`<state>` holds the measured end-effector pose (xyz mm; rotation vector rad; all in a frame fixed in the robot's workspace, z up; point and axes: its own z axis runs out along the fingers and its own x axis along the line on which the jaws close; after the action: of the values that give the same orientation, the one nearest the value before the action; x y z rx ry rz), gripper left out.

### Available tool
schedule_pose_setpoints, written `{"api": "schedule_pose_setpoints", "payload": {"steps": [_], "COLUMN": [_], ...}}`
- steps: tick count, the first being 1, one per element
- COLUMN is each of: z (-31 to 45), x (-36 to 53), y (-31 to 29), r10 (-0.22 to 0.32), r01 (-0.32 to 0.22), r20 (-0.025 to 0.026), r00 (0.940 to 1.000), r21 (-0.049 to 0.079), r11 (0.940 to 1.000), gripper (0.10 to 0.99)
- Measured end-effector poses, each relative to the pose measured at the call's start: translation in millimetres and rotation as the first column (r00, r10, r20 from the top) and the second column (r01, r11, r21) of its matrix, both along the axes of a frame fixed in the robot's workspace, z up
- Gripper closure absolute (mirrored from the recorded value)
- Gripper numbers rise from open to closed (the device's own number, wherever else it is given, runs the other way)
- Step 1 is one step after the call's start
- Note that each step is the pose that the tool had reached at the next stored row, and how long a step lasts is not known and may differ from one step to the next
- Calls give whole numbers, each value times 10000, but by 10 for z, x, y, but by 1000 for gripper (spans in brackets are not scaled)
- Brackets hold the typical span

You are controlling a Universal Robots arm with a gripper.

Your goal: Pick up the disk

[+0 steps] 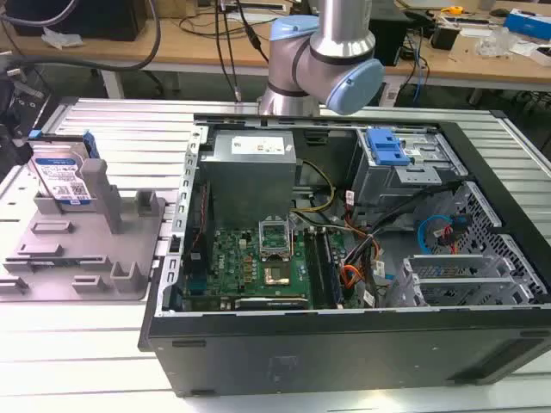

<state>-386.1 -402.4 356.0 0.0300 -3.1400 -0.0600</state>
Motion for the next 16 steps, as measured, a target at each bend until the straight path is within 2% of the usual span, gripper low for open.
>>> {"api": "schedule_pose_setpoints", "payload": {"steps": [6,7,9,11,13,14,15,16], "z": [0,0,0,0,0,0,0,0], "x": [0,0,0,0,0,0,0,0], "y": [0,0,0,0,0,0,0,0], "r10": [12,186,905,1543,1908,2376,2671,3074], "r01": [-12,-186,-905,-1543,-1908,-2376,-2671,-3074], "r20": [0,0,0,-1,0,0,0,0], "r00": [10000,9998,9959,9880,9816,9714,9637,9516], "r21": [0,0,0,-1,0,0,0,0], "r11": [10000,9998,9959,9880,9816,9714,9637,9516], "gripper": [980,980,980,980,980,980,980,980]}}
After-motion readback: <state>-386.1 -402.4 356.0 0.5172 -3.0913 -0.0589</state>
